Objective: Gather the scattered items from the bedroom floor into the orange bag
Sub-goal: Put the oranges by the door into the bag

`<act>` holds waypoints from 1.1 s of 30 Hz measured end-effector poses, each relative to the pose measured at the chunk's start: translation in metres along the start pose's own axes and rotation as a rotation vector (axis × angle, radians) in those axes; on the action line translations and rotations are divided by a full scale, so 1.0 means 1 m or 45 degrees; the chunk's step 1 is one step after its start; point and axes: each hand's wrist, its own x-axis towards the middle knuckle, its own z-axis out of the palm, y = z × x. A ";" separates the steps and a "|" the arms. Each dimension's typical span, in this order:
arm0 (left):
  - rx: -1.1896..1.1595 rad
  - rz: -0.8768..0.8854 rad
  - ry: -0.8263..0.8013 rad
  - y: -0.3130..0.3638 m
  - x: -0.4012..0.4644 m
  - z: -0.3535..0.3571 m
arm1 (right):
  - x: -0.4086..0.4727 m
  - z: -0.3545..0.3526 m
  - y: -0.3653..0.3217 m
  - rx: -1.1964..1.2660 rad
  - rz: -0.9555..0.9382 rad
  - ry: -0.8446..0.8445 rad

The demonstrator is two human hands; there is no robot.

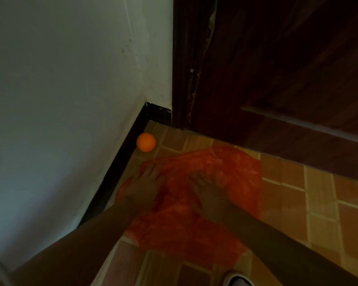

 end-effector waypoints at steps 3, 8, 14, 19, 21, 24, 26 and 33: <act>0.035 0.170 0.025 0.014 0.007 -0.001 | -0.021 0.034 -0.021 0.025 -0.114 -0.042; 0.142 0.232 -0.277 0.030 0.023 0.012 | -0.045 0.046 -0.006 -0.078 -0.061 -0.425; 0.227 0.111 -0.448 0.036 0.039 0.027 | -0.087 0.065 -0.005 -0.080 -0.154 -0.400; 0.191 -0.017 -0.457 0.037 0.050 0.017 | -0.107 0.061 -0.010 -0.109 -0.162 -0.499; 0.153 -0.063 -0.465 0.036 0.051 0.016 | -0.112 0.058 -0.012 -0.096 -0.166 -0.535; 0.110 -0.079 -0.417 0.034 0.054 0.021 | -0.116 0.061 -0.011 -0.122 -0.126 -0.540; 0.077 -0.045 -0.379 0.034 0.054 0.023 | -0.113 0.065 -0.013 -0.143 -0.096 -0.491; 0.083 0.170 -0.203 0.025 0.030 0.018 | -0.052 0.030 -0.004 -0.306 -0.176 -0.097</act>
